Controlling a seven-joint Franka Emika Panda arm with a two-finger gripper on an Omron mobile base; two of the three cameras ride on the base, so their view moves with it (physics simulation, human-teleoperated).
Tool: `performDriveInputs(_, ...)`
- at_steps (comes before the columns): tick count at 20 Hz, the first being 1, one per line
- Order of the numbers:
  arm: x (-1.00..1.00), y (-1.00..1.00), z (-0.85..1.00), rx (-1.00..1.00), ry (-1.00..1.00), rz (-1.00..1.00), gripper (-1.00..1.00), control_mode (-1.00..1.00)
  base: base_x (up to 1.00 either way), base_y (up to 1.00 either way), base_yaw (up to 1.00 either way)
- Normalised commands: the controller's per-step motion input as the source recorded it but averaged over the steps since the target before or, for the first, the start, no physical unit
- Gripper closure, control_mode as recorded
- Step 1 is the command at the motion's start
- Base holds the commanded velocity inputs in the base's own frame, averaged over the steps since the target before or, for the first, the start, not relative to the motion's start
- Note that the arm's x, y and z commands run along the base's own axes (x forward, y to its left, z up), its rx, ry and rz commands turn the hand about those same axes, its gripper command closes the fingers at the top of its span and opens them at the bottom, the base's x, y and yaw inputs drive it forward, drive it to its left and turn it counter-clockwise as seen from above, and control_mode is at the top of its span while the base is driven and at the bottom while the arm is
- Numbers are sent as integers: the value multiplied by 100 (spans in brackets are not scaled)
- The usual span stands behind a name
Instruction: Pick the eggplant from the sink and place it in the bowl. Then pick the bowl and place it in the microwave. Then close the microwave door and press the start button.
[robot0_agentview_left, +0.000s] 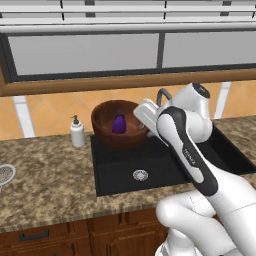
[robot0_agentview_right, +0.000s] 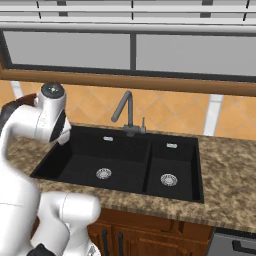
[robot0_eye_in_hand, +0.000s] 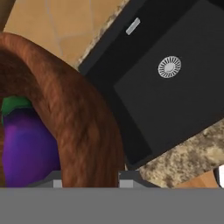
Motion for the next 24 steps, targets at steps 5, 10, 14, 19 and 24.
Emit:
performDriveInputs(5, -7, -13, 49, 0, 1, -9, 100, -100, 0, 0, 0)
performDriveInputs(10, -13, 0, -8, 3, 19, -5, 100, -100, 0, 0, 0)
performDriveInputs(14, -19, -23, 72, 0, 1, -23, 100, -100, 0, 0, 0)
performDriveInputs(19, -23, -54, 52, 0, -6, -14, 100, -100, 0, 0, 0)
performDriveInputs(24, -43, -59, 10, 0, -21, -8, 100, -100, 0, 0, 0)
